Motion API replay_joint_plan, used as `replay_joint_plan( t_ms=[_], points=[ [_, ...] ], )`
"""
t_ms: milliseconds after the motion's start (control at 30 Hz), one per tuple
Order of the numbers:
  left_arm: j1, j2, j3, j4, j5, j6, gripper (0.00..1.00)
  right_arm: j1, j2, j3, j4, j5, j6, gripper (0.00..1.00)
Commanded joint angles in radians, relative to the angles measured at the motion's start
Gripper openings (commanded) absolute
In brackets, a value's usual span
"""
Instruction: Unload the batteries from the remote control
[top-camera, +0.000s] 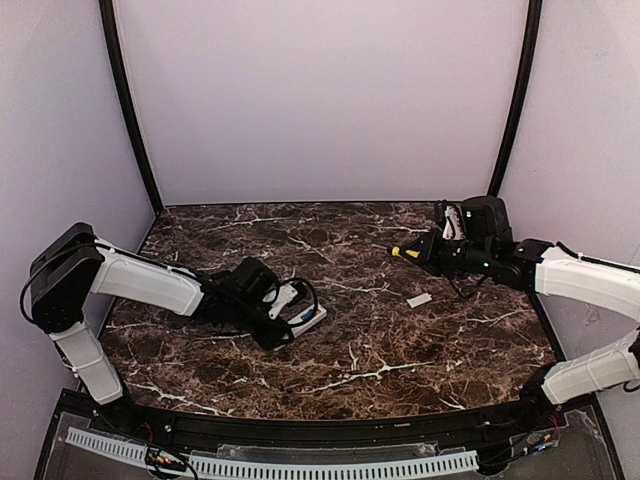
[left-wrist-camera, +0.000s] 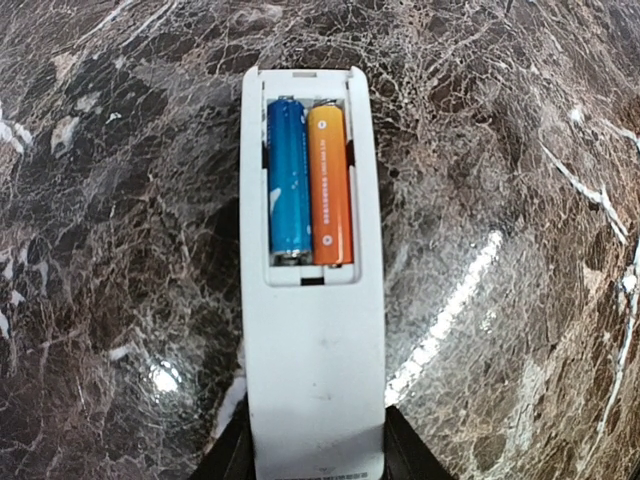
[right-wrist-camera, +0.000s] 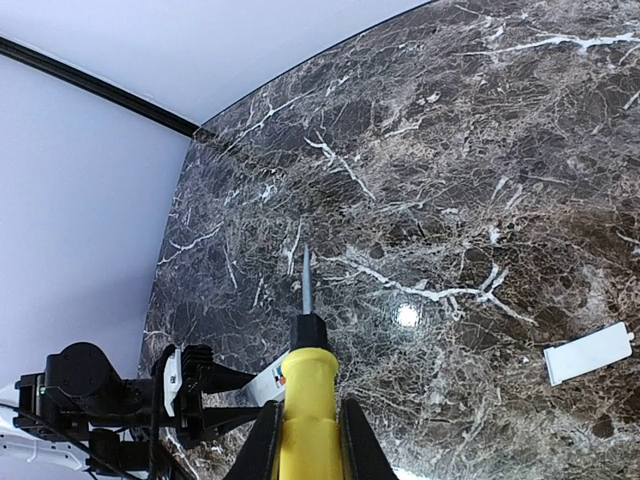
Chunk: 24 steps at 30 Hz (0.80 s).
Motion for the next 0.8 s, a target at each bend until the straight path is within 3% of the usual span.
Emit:
replay_joint_plan(
  t_ms=[0, 300, 500, 767],
  points=[
    [-0.021, -0.048, 0.007, 0.006, -0.059, 0.001, 0.17, -0.009, 0.006, 0.006, -0.005, -0.012, 0.009, 0.0],
    [-0.06, -0.065, 0.049, 0.039, -0.223, 0.025, 0.13, -0.008, -0.002, 0.026, -0.029, -0.04, 0.0, 0.0],
    [-0.075, -0.048, 0.081, 0.097, -0.249, 0.068, 0.1, -0.009, 0.001, 0.074, -0.099, -0.08, -0.044, 0.0],
    [-0.087, -0.038, 0.109, 0.14, -0.211, 0.151, 0.08, -0.008, 0.048, 0.226, -0.347, -0.148, -0.29, 0.0]
  ],
)
